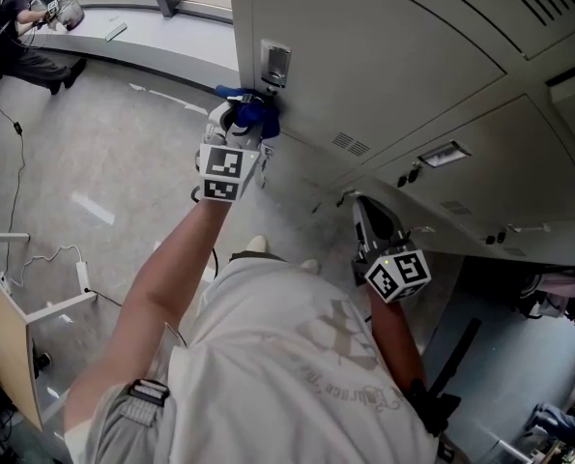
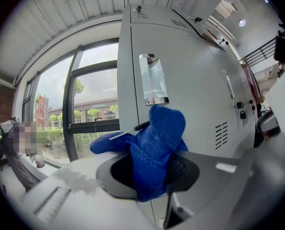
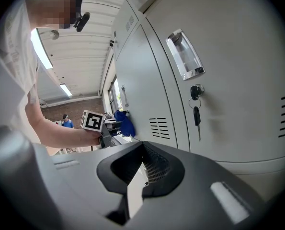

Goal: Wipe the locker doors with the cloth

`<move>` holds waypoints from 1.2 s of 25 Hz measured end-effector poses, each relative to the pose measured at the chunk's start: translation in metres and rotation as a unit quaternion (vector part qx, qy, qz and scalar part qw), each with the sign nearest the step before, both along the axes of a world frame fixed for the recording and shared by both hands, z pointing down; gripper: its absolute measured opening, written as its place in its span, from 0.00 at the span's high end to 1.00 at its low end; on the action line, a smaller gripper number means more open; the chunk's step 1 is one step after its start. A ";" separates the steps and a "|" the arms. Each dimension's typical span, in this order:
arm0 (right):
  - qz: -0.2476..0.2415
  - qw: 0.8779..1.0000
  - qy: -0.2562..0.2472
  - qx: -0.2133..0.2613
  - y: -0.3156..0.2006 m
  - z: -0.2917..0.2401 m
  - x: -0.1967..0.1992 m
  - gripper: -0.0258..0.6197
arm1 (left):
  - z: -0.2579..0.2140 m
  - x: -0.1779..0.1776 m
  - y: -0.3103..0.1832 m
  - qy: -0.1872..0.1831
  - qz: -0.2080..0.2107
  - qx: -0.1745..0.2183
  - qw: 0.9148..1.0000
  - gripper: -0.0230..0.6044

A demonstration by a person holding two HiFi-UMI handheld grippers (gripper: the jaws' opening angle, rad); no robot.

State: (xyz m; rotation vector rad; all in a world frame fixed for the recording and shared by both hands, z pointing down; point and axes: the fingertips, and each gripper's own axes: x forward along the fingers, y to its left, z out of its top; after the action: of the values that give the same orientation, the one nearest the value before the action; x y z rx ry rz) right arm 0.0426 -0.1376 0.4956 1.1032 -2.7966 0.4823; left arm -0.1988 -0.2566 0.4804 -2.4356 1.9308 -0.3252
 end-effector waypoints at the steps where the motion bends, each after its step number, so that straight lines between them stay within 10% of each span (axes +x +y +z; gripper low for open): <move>1: 0.000 1.000 0.001 0.000 0.000 0.001 0.000 0.95 | -0.002 -0.001 0.000 0.001 -0.001 0.001 1.000 0.77; 17: 0.005 1.000 -0.007 -0.008 -0.003 0.005 0.002 0.95 | 0.010 -0.022 0.007 0.059 -0.057 -0.014 0.997 0.77; 30: 0.010 1.000 -0.004 -0.013 0.001 0.008 0.020 0.95 | 0.006 0.038 0.006 0.128 -0.037 -0.028 0.991 0.77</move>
State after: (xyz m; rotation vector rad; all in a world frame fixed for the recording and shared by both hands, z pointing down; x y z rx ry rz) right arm 0.0630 -0.1365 0.5035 1.1282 -2.7792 0.5248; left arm -0.1612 -0.2508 0.4860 -2.5567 2.1404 -0.0693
